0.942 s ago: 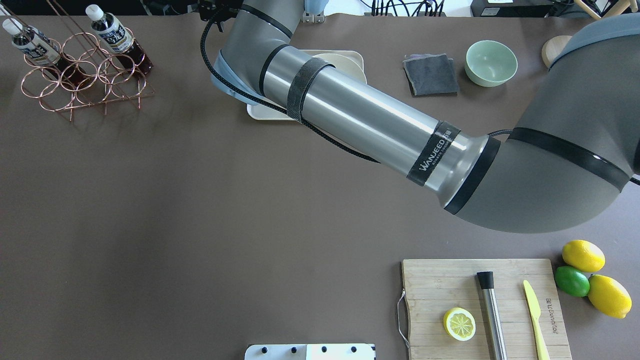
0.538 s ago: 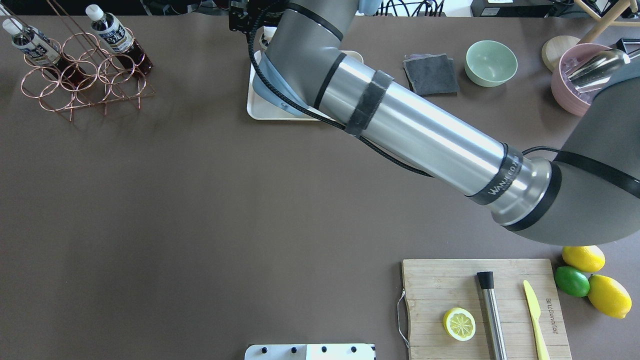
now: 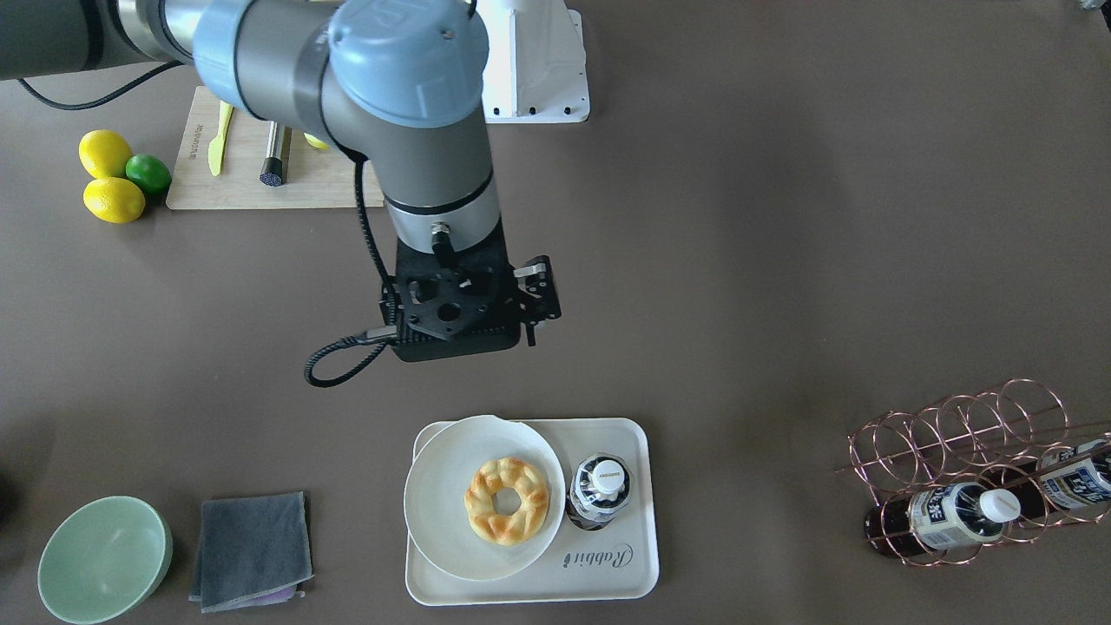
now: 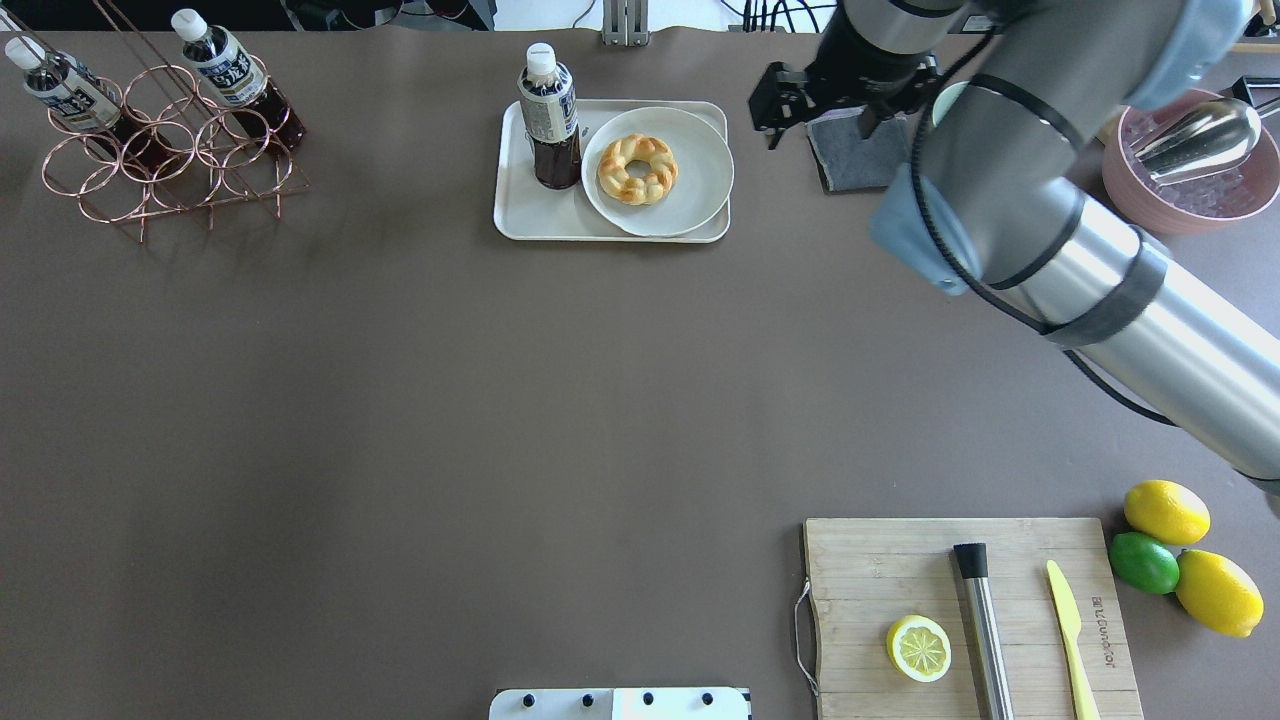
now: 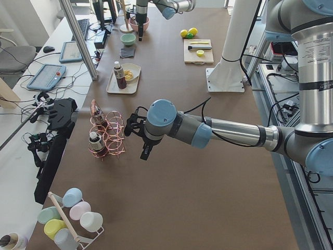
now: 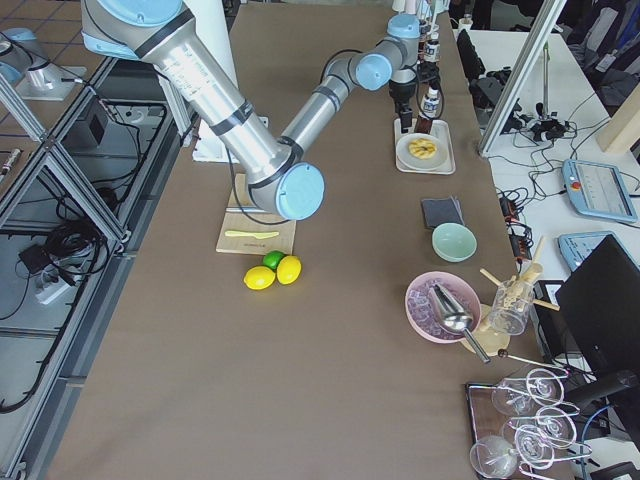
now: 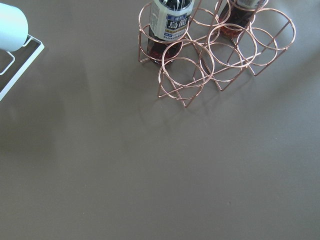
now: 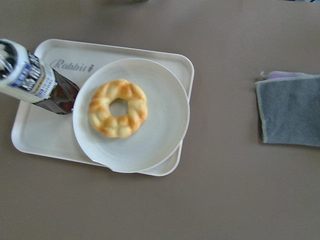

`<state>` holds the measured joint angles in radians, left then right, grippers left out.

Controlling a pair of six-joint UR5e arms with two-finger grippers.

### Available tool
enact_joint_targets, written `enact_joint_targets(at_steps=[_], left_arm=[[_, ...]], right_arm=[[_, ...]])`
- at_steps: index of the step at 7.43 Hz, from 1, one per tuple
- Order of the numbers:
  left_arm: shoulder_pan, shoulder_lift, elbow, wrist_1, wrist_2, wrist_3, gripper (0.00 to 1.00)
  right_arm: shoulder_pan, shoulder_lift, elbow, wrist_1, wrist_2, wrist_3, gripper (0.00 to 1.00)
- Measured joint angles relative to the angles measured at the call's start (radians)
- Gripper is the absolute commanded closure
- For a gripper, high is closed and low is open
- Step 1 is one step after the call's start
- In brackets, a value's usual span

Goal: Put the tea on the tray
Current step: 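Open the right gripper and lift it away from the bottle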

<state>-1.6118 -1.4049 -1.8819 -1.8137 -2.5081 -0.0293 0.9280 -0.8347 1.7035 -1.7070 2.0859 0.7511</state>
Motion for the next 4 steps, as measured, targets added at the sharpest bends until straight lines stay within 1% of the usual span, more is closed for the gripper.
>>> enact_joint_targets(at_steps=[1,2,3,4], left_arm=[[0.0,0.017,-0.026,0.009,0.0,0.0,0.04],[0.0,0.032,-0.048,0.015,0.0,0.0,0.04],[0.0,0.041,-0.059,0.019,0.003,-0.004,0.04],[0.0,0.05,-0.059,0.023,0.007,-0.006,0.04]], right_arm=[[0.077,-0.141,0.088,-0.002,0.054,-0.119,0.01],[0.172,-0.278,0.146,-0.003,0.108,-0.273,0.01],[0.27,-0.393,0.17,-0.003,0.146,-0.444,0.01],[0.371,-0.488,0.17,-0.004,0.177,-0.628,0.01]])
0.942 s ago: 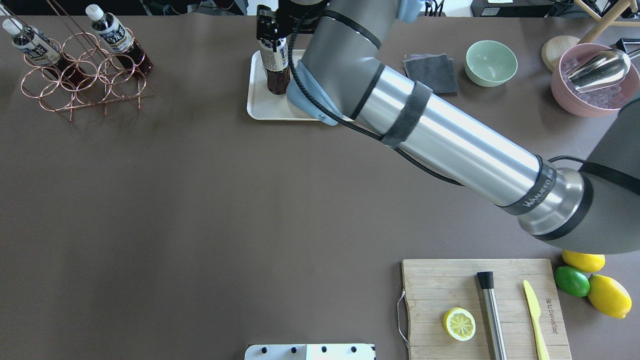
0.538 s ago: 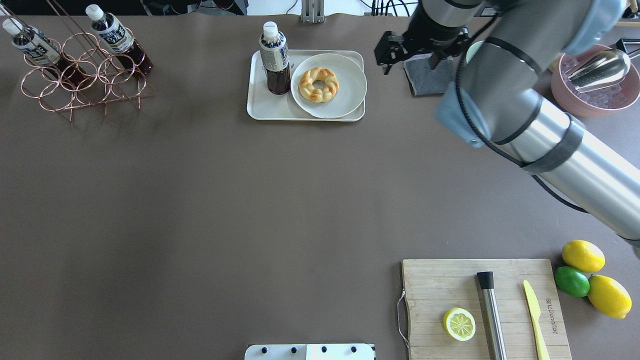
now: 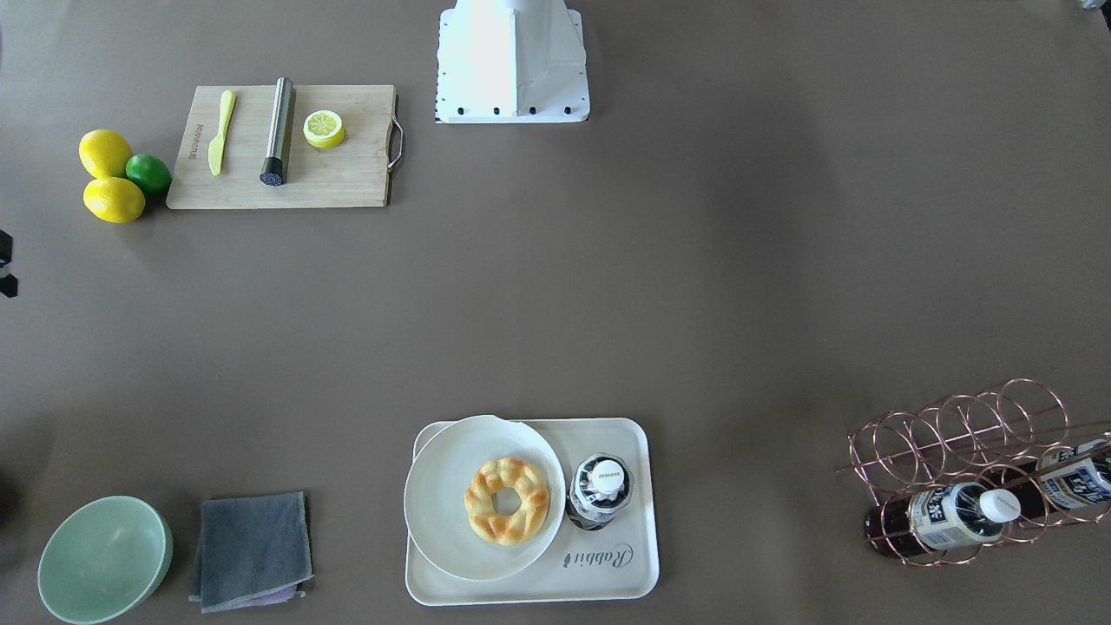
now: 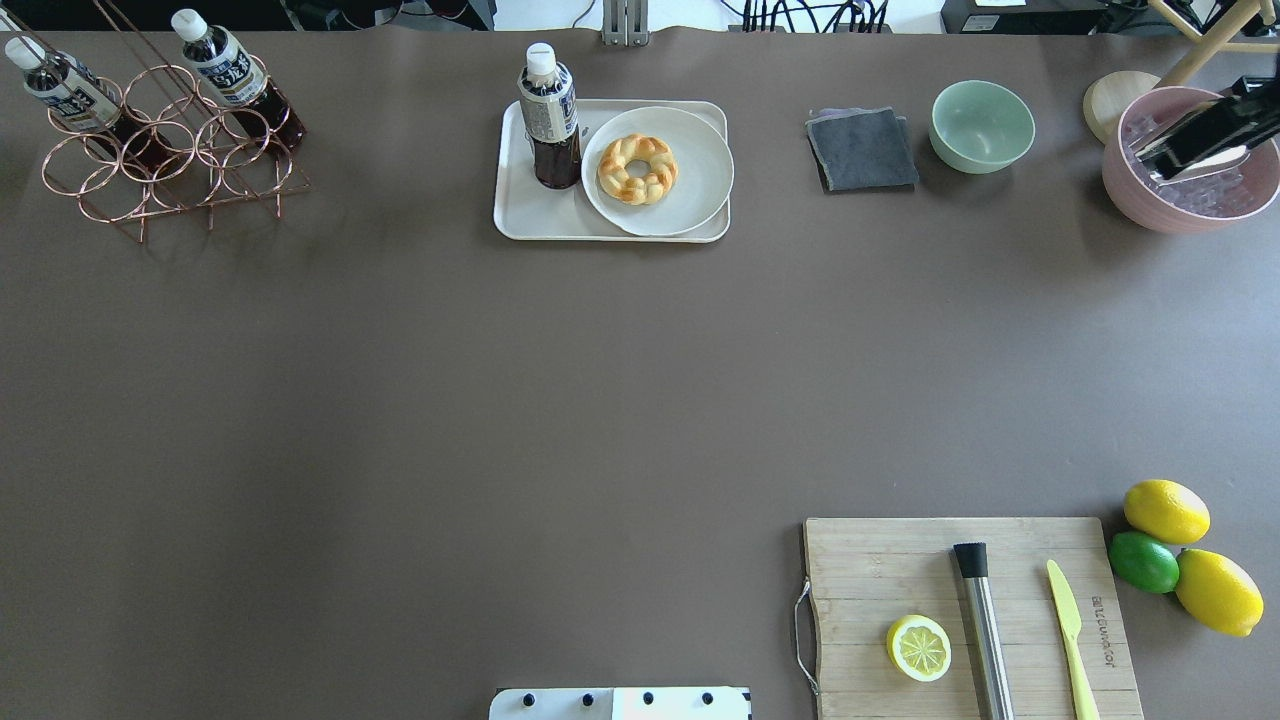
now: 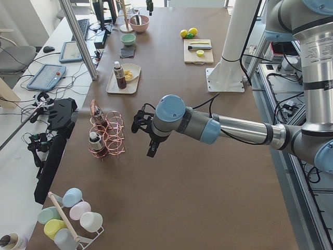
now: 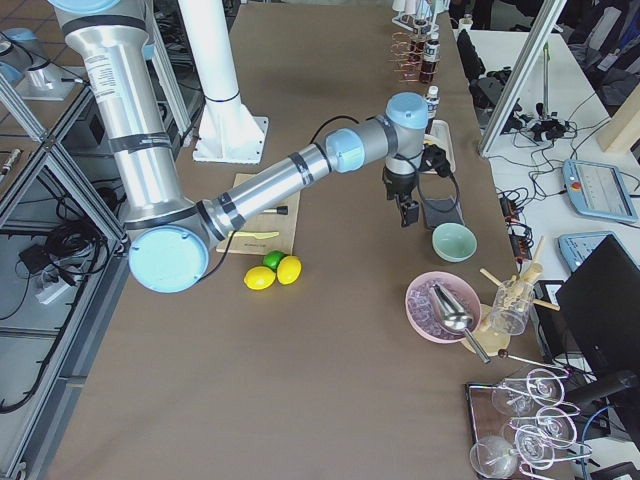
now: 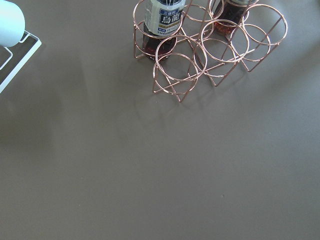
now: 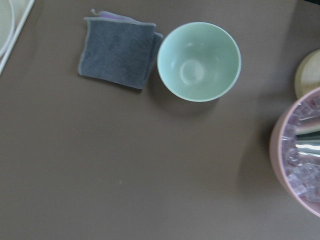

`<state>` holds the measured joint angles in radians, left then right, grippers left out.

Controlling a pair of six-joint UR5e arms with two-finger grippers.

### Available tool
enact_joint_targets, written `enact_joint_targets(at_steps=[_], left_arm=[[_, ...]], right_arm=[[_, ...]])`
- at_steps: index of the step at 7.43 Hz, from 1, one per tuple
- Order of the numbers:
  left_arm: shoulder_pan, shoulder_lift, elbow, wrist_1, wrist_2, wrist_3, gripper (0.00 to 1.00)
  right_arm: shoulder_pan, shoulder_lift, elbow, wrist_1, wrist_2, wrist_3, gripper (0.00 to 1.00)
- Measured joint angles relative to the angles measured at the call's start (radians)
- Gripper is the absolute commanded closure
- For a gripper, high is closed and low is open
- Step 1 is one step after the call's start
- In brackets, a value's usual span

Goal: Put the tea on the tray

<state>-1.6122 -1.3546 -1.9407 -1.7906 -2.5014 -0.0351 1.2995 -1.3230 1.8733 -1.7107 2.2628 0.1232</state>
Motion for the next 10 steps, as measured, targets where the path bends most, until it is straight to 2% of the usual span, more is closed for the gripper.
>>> enact_joint_targets(at_steps=[2,4,6,7,10], left_arm=[[0.0,0.006,0.021,0.064,0.014,0.003,0.04],[-0.021,0.009,0.062,0.135,0.036,0.014,0.04],[-0.06,0.011,0.077,0.158,0.047,0.055,0.03],[-0.069,0.012,0.066,0.163,0.083,0.062,0.03],[-0.1,0.013,0.02,0.164,0.14,0.068,0.03]], right_arm=[[0.163,-0.116,-0.057,0.0,0.027,-0.274,0.01],[0.269,-0.181,-0.117,0.004,0.029,-0.436,0.0],[0.301,-0.245,-0.133,0.01,0.026,-0.482,0.0],[0.308,-0.273,-0.132,0.011,0.027,-0.497,0.01],[0.327,-0.291,-0.118,0.011,0.053,-0.504,0.01]])
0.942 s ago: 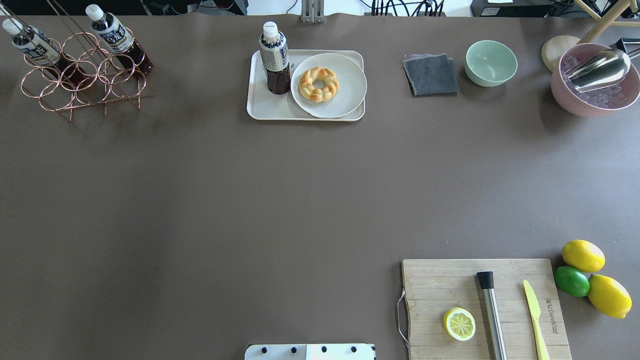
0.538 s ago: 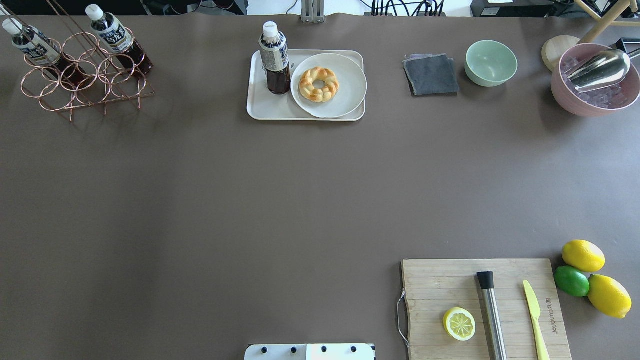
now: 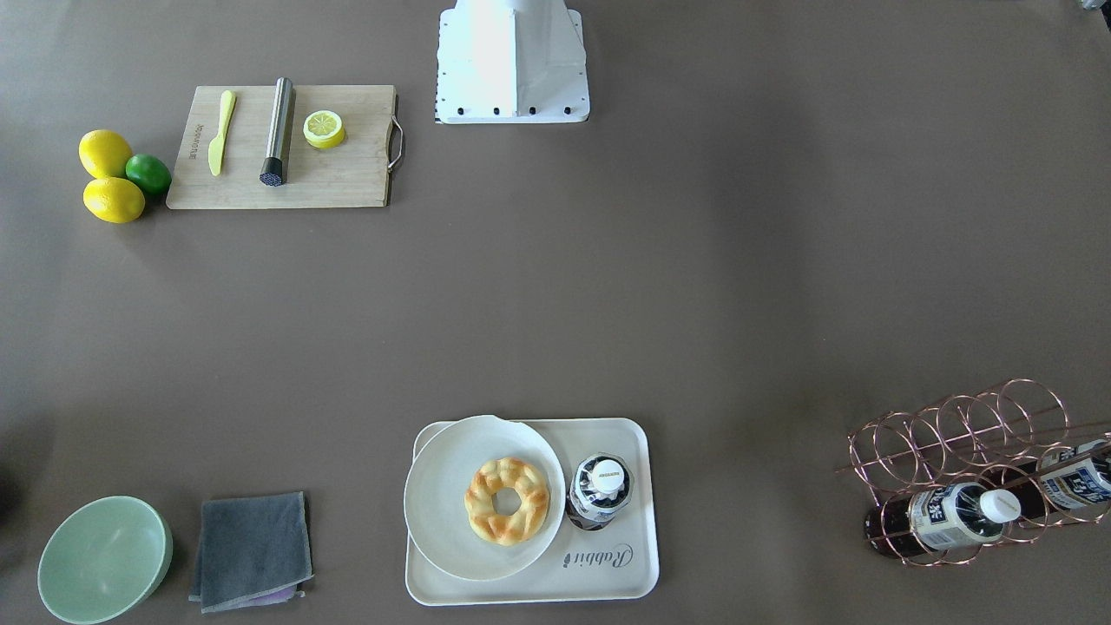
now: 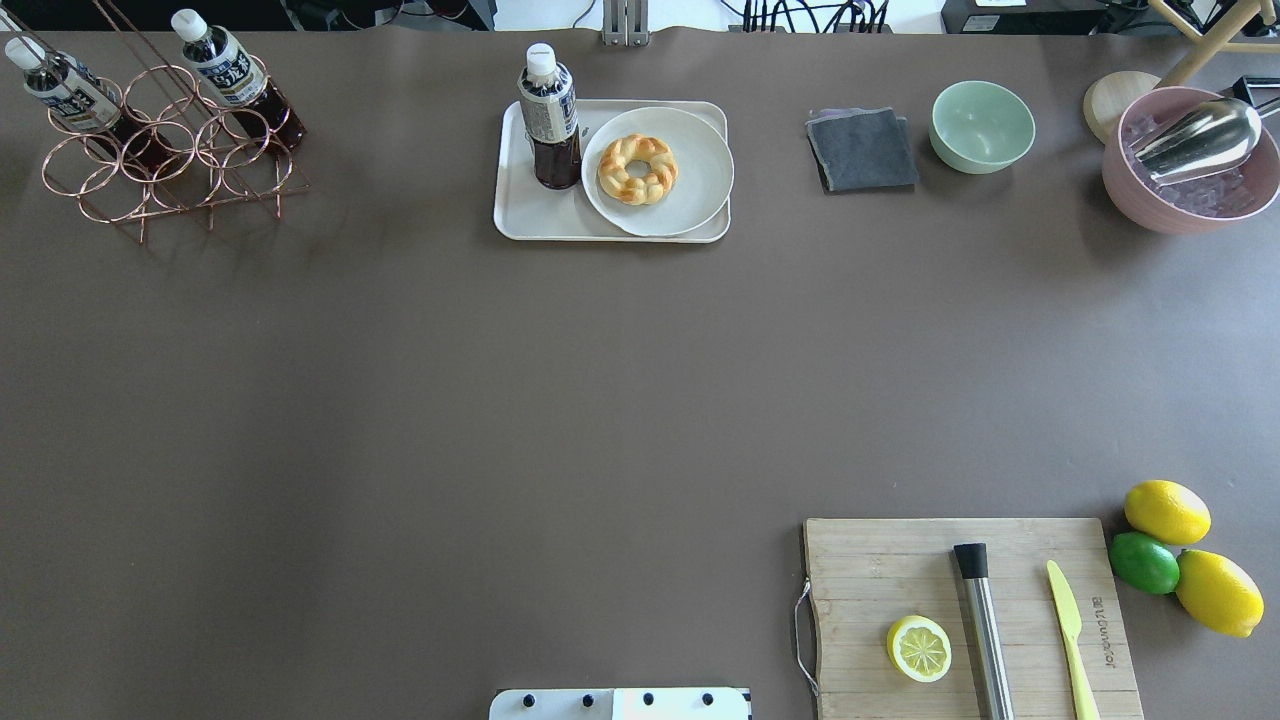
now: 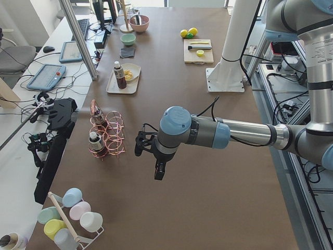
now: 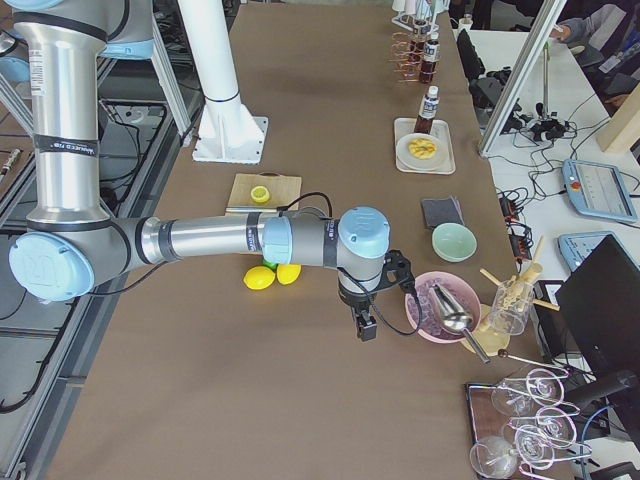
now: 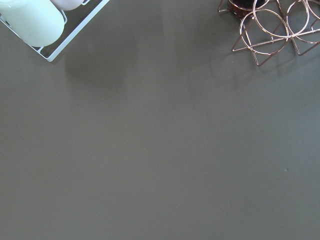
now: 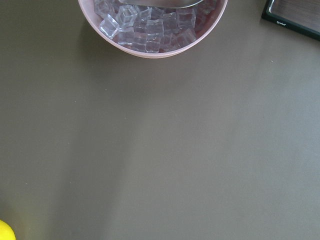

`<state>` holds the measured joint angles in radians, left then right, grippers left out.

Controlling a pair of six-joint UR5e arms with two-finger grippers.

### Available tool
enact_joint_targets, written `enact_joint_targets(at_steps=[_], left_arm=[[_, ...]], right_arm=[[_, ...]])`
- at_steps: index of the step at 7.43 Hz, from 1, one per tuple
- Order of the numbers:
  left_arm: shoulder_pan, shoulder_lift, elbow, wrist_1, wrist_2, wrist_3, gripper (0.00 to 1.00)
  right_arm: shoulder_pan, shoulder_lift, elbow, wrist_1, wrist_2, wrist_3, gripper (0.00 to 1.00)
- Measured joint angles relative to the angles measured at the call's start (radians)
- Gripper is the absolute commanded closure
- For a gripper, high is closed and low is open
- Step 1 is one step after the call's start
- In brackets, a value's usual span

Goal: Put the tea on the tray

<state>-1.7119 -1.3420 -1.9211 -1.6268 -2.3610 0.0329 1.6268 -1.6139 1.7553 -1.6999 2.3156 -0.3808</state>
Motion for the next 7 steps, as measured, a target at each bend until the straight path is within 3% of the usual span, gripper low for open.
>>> enact_joint_targets(at_steps=[7], left_arm=[[-0.008,0.033,-0.025,-0.007,0.033,0.009,0.03]], right_arm=[[0.005,-0.004,0.044,-0.001,0.015,0.005,0.01]])
